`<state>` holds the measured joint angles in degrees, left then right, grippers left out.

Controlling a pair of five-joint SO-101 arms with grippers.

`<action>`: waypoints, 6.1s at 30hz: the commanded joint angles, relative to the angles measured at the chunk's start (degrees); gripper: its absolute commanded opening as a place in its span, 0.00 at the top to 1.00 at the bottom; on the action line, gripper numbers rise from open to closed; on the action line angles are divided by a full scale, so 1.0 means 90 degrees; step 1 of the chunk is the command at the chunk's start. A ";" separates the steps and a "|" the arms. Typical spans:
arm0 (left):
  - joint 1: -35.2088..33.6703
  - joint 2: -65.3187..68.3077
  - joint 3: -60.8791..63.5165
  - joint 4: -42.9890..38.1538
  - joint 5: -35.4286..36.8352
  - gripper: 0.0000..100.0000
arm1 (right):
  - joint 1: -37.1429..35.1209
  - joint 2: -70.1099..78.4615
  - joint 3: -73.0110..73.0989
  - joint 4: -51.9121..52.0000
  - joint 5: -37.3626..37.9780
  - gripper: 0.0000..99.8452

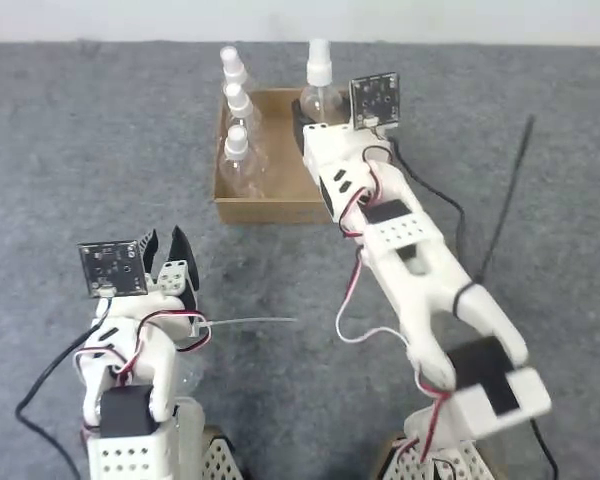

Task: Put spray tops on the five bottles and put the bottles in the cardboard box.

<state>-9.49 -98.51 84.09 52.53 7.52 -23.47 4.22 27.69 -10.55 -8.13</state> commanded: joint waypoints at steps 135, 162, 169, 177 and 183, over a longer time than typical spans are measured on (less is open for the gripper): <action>-0.0039 -0.0088 -0.0063 -0.0225 -0.0400 0.91 | -0.0005 0.5407 -0.2471 -0.4938 0.1241 0.70; -0.0039 -0.0088 0.0044 -0.0381 -0.0410 0.91 | -0.0083 0.4000 -0.1133 -0.4996 0.1221 0.71; -0.0039 -0.0088 0.0044 -0.0381 -0.0410 0.91 | -0.0200 0.3746 -0.1026 -0.4996 0.1221 0.71; -0.0039 -0.0088 0.0044 -0.0400 -0.0410 0.91 | -0.0220 0.3424 -0.0821 -0.4977 0.1231 0.71; -0.0039 -0.0088 0.0044 -0.0400 -0.0410 0.91 | -0.0230 0.3004 -0.0459 -0.4947 0.1231 0.71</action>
<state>-9.49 -98.51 85.32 50.86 4.70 -24.62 37.27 23.65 -54.42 2.07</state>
